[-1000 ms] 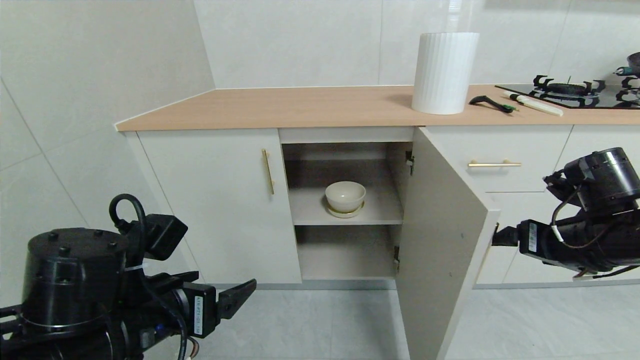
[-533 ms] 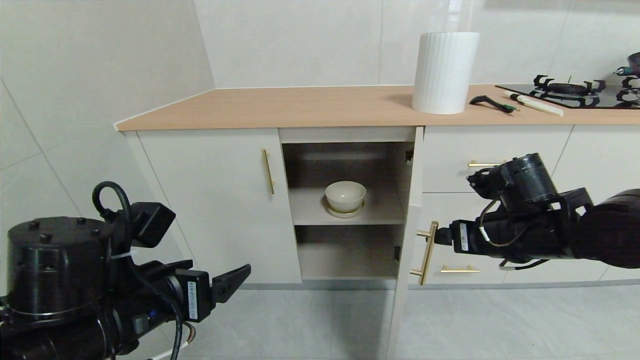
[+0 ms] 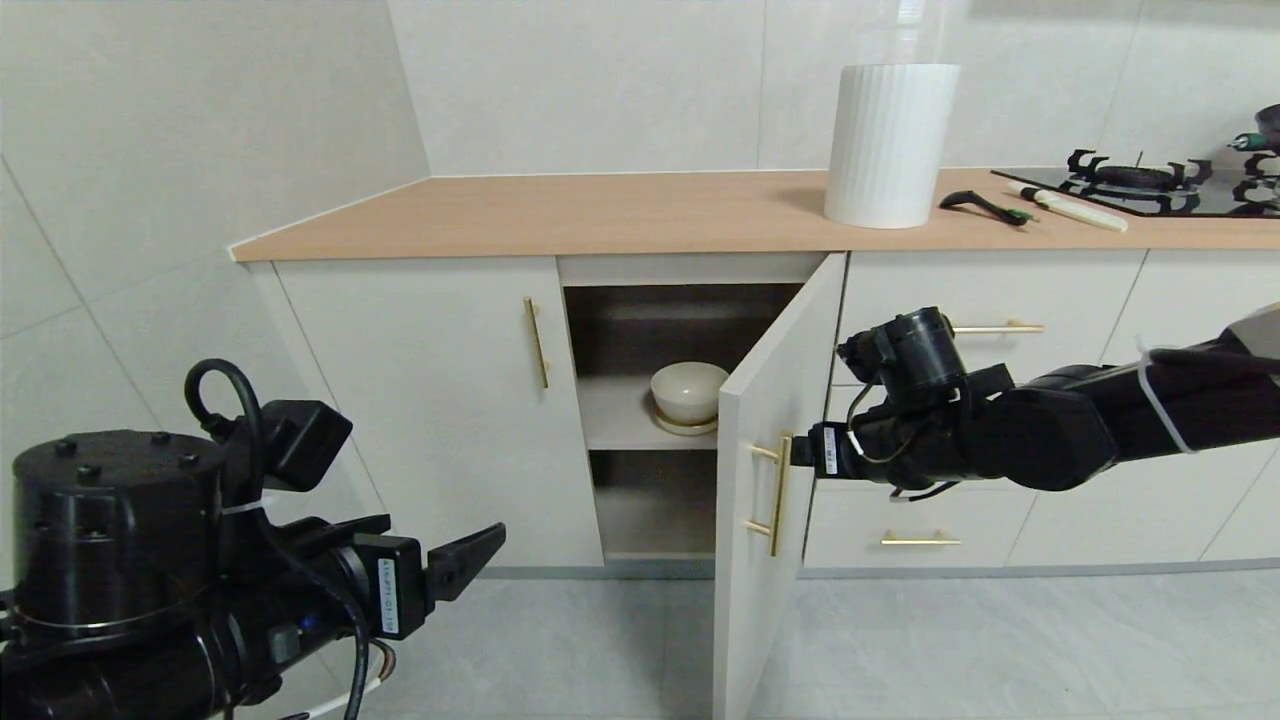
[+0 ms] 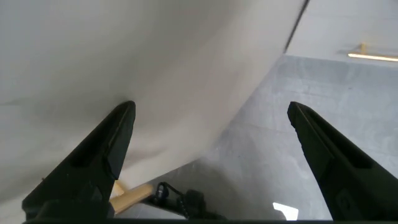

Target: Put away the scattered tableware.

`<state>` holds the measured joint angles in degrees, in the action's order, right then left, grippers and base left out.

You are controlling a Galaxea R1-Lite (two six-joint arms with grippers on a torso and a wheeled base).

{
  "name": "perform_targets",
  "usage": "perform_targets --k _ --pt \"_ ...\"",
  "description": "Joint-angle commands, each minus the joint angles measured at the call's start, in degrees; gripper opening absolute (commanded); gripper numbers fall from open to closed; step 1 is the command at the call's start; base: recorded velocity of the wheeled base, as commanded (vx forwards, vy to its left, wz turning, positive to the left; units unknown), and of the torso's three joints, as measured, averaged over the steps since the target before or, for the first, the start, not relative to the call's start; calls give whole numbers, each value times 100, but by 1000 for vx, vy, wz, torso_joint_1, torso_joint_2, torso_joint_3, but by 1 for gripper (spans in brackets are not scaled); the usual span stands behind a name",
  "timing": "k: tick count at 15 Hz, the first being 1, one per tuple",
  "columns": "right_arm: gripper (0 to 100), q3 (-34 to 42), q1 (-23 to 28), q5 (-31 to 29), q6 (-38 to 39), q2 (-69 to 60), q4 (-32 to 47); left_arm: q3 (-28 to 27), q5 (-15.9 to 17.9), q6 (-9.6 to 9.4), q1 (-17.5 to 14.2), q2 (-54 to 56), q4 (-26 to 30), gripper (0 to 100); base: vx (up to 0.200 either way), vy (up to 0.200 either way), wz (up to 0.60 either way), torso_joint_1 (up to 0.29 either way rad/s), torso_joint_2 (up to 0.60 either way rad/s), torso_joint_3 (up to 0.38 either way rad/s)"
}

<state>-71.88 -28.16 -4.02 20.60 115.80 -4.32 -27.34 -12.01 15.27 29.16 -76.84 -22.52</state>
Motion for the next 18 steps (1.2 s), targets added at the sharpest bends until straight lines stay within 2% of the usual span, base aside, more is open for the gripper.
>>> perform_targets --k 1,7,14,18 --pt "100 -63 -5 -2 5 268 -8 10 -3 2 2 -15 2 100 0 0 0 0 0 0" --pt "100 -72 -5 -2 23 356 -8 36 -3 -7 2 81 28 100 0 0 0 0 0 0" --pt "100 -116 -5 -20 251 760 -614 19 -12 -16 2 72 46 100 200 0 0 2 4 2" --pt "100 -362 -5 -134 761 1041 -1054 1 -12 -25 2 187 28 100 0 0 0 0 0 0"
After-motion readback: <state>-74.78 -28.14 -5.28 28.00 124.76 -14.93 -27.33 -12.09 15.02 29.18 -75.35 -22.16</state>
